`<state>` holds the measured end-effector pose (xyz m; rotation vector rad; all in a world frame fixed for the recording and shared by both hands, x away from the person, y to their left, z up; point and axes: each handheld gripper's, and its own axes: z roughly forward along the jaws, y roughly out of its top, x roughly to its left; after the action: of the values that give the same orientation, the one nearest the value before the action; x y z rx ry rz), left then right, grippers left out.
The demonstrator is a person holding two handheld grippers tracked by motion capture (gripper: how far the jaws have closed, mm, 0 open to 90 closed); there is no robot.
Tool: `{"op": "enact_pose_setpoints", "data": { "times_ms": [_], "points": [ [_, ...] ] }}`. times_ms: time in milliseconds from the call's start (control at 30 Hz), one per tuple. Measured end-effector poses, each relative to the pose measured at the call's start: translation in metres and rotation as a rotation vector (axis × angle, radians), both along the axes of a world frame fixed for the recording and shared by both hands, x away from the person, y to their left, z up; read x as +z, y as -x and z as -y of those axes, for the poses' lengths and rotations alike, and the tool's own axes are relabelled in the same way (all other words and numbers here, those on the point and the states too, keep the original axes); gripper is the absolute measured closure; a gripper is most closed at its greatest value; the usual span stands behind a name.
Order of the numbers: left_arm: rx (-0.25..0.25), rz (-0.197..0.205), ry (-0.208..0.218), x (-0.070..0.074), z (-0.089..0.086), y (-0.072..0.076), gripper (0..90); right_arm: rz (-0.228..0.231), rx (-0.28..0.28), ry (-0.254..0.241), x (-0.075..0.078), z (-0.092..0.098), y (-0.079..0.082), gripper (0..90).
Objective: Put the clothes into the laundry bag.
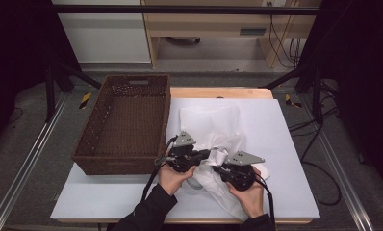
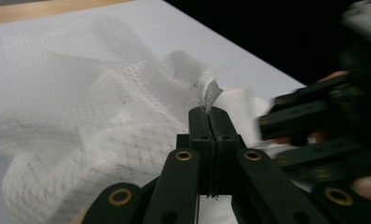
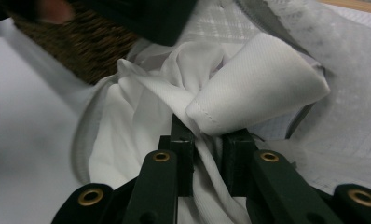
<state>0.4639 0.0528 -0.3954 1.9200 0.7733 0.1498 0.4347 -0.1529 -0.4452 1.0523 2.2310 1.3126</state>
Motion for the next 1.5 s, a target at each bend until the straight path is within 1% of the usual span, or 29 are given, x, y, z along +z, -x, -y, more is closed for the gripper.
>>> {"op": "enact_pose_setpoints", "data": {
  "times_ms": [67,133,167,267,300,333,367,433,500,567,633,667,700,767,800,867,900,933,967,1000,1033,1100,1133,1167,1267,1333,1400,1467,1500],
  "points": [
    [-0.008,0.003,-0.008,0.003,0.002,0.003,89.2,-0.003,-0.052,-0.003,-0.003,-0.006,-0.012,78.0],
    [-0.004,-0.004,-0.018,-0.001,0.004,0.003,89.3,-0.002,-0.107,-0.001,-0.009,-0.011,-0.026,77.8],
    [-0.002,-0.014,-0.020,-0.004,0.003,0.001,89.2,-0.007,-0.133,0.004,-0.013,-0.013,-0.032,77.6],
    [0.012,-0.041,-0.028,-0.018,0.000,-0.004,89.2,0.022,-0.212,0.045,-0.027,-0.018,-0.044,75.0],
    [0.023,-0.042,-0.035,-0.022,-0.002,-0.006,89.1,0.027,-0.227,0.043,-0.031,-0.018,-0.046,73.3],
    [0.034,-0.040,-0.046,-0.026,-0.003,-0.008,89.1,0.024,-0.232,0.025,-0.032,-0.016,-0.046,71.2],
    [0.042,-0.043,-0.050,-0.029,-0.005,-0.010,89.1,0.020,-0.229,0.010,-0.032,-0.014,-0.046,67.9],
    [0.048,-0.054,-0.039,-0.034,-0.009,-0.015,89.0,0.021,-0.206,-0.001,-0.025,-0.009,-0.040,61.5],
    [0.054,-0.052,-0.034,-0.036,-0.011,-0.017,89.0,0.041,-0.167,-0.032,-0.016,-0.001,-0.029,55.3],
    [0.055,-0.048,-0.034,-0.035,-0.011,-0.018,89.0,0.035,-0.125,-0.058,-0.009,0.009,-0.016,46.4],
    [0.055,-0.040,-0.039,-0.035,-0.010,-0.018,89.0,0.044,-0.093,-0.053,-0.005,0.016,-0.004,36.3],
    [0.054,-0.034,-0.042,-0.034,-0.009,-0.018,89.0,0.038,-0.075,-0.055,-0.005,0.018,0.001,31.6],
    [0.053,-0.028,-0.044,-0.034,-0.008,-0.018,89.0,0.023,-0.061,-0.050,-0.007,0.019,0.004,27.4],
    [0.050,-0.018,-0.053,-0.034,-0.006,-0.018,89.0,-0.015,-0.065,-0.002,-0.017,0.017,0.003,23.0],
    [0.049,-0.012,-0.055,-0.034,-0.006,-0.018,89.0,-0.039,-0.070,0.020,-0.024,0.014,0.000,23.8],
    [0.045,-0.007,-0.055,-0.033,-0.006,-0.017,89.0,-0.076,-0.081,0.069,-0.039,0.009,-0.007,34.0],
    [0.046,-0.004,-0.057,-0.033,-0.007,-0.017,89.0,-0.051,-0.089,0.090,-0.043,0.008,-0.008,41.4],
    [0.047,0.001,-0.058,-0.033,-0.007,-0.017,89.0,-0.033,-0.106,0.114,-0.042,0.008,-0.008,50.9],
    [0.049,0.003,-0.057,-0.032,-0.007,-0.017,89.0,-0.038,-0.112,0.123,-0.040,0.008,-0.008,69.1],
    [0.050,0.003,-0.056,-0.032,-0.008,-0.017,89.0,-0.081,-0.095,0.099,-0.038,0.010,-0.008,79.2],
    [0.052,0.003,-0.053,-0.031,-0.008,-0.016,89.0,-0.099,-0.096,0.087,-0.038,0.010,-0.008,82.4],
    [0.051,0.002,-0.047,-0.029,-0.009,-0.015,89.0,-0.101,-0.098,0.085,-0.036,0.010,-0.008,84.5],
    [0.053,0.003,-0.042,-0.027,-0.009,-0.015,89.1,-0.091,-0.094,0.076,-0.032,0.011,-0.006,84.8],
    [0.051,0.002,-0.034,-0.025,-0.009,-0.014,89.1,-0.068,-0.078,0.048,-0.027,0.012,-0.003,84.9],
    [0.037,0.007,0.000,-0.013,-0.008,-0.009,89.2,0.012,-0.020,-0.079,-0.006,0.014,0.007,84.9],
    [0.029,0.025,0.014,-0.001,-0.005,-0.003,89.2,0.048,-0.004,-0.112,0.003,0.010,0.009,84.9],
    [0.020,0.045,0.018,0.010,-0.001,0.004,89.2,0.081,-0.009,-0.121,0.008,0.002,0.005,84.8],
    [0.016,0.051,0.017,0.018,0.001,0.009,89.2,0.091,-0.040,-0.127,0.006,-0.005,-0.005,84.6],
    [0.019,0.051,0.008,0.019,0.002,0.009,89.2,0.089,-0.064,-0.135,0.004,-0.008,-0.011,84.5]
  ]
}}
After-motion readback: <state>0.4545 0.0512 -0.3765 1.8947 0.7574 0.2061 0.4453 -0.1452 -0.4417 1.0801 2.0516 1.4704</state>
